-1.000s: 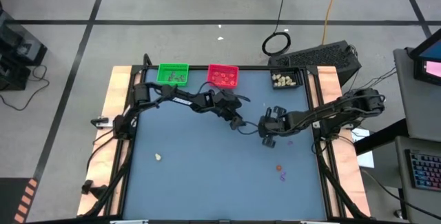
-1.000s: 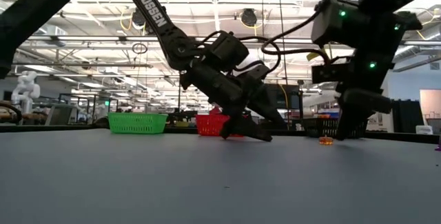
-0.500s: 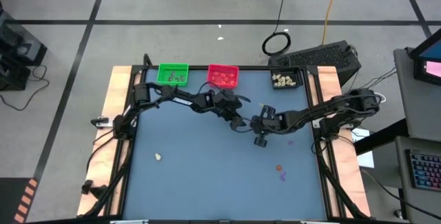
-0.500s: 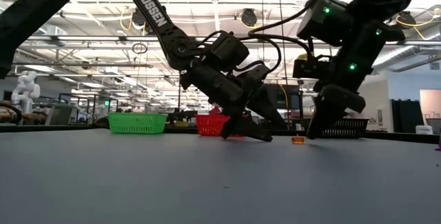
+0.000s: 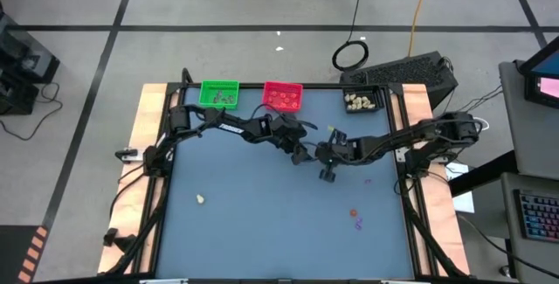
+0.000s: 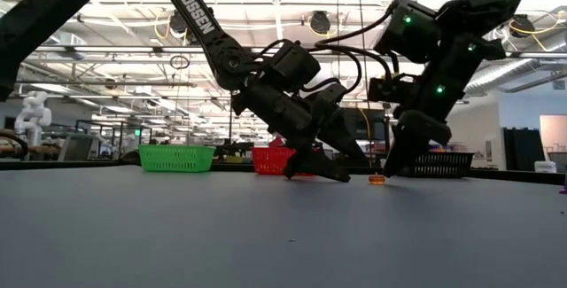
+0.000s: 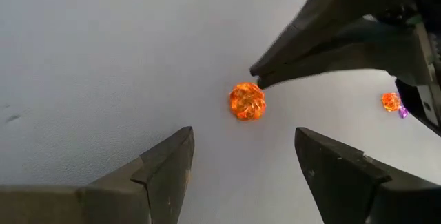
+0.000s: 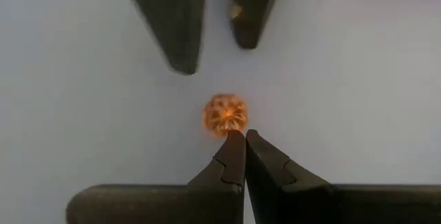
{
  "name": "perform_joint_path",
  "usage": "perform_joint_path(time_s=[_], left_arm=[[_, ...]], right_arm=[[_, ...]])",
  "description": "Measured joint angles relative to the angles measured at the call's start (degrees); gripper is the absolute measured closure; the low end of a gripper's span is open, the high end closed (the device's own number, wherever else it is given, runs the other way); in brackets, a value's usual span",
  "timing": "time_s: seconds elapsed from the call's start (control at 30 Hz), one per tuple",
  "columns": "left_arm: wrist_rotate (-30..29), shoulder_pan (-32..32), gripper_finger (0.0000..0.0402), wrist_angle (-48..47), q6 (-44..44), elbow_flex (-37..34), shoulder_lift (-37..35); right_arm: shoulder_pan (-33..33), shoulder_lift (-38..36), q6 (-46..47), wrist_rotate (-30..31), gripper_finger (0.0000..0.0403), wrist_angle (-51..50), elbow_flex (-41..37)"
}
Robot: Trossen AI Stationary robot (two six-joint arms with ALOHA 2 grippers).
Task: Sort Halloween decoration
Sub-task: Put the orange pumpkin toy into the red bin
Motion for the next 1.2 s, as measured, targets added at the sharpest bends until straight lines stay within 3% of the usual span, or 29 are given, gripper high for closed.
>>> perform_joint_path(time_s=[0.27, 0.43, 1.2], left_arm=[[0.1, 0.0, 0.0139, -0.1, 0.0, 0.0, 0.0], [0.2, 0.0, 0.0139, -0.2, 0.2, 0.0, 0.0], [0.2, -0.1, 0.0139, -0.2, 0.4, -0.1, 0.0]], right_arm=[[-0.4, -2.5, -1.4, -0.3, 0.0403, -1.6, 0.1], [-0.2, -3.1, -0.3, -4.4, 0.0403, -4.6, 0.1], [-4.4, 5.6, -5.7, -6.8, 0.0403, 10.7, 0.1]])
